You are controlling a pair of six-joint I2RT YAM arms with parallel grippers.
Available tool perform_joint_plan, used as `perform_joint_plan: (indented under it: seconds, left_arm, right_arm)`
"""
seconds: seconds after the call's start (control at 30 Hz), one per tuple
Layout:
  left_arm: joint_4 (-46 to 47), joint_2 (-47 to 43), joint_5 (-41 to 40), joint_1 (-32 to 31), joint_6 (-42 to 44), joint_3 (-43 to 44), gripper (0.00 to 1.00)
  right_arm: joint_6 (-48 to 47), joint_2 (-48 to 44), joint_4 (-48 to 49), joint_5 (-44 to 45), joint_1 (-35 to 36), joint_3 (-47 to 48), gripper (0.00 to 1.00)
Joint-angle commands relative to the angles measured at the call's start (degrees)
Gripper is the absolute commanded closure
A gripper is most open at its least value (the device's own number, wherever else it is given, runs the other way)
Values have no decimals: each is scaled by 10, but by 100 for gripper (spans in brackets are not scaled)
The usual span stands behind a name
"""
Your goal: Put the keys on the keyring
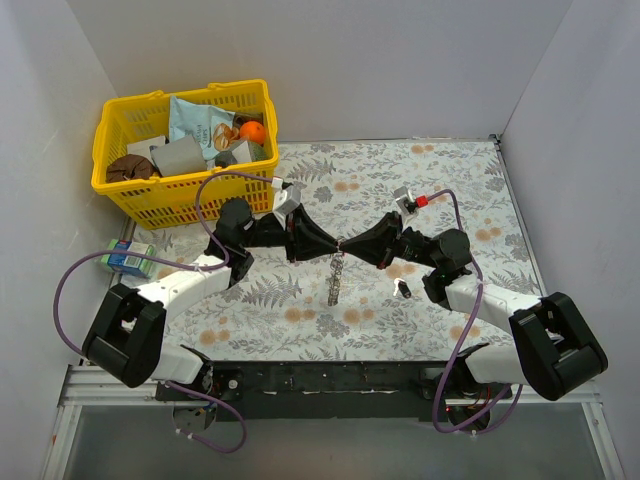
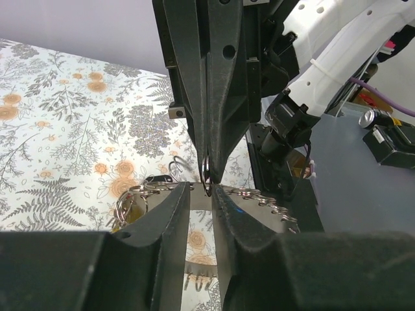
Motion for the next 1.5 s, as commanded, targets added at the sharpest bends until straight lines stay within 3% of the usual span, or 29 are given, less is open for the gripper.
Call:
perform_joint_plan:
  seconds: [0.0,0.13,0.3,0.4,0.53,0.57,0.67,0.97,1.1,1.3,1.47]
  left_arm:
    - [18,8,1,-4,-4,23,83]
    - [-2,9,8,-4,9,30,100]
    - [-41,2,3,-4,37,43,100]
    - [-112,-4,-7,-4,84,68,100]
    - [-259,-6,-20,-5,160,116,100]
    - [-281,-7,-21,-5,174,133,100]
    - [-363,-9,-31,-7,230,166,100]
    - [-557,-12,-98,-12,349,228,100]
    - [-611,-16,-132,-15,382,241,100]
    - [-695,-20,-181,-18,424,257,100]
    - [-734,-22,-206,-19,445,255,100]
  right_arm:
    - [5,-19,329,9,-3,9,99]
    - [7,-19,330,9,-3,9,99]
    - [9,-18,326,2,-3,9,99]
    - [7,-17,313,-11,-3,15,97]
    - [0,-21,294,-12,-4,11,67]
    - [-4,-24,291,-11,-4,6,63]
    - [-21,-34,262,-10,-5,3,54]
    - [-74,-65,159,-8,-10,3,40]
    - [-105,-87,48,18,-20,8,30]
    - [-191,-116,-399,99,-27,95,24]
    - [-211,-133,-547,173,-32,113,23]
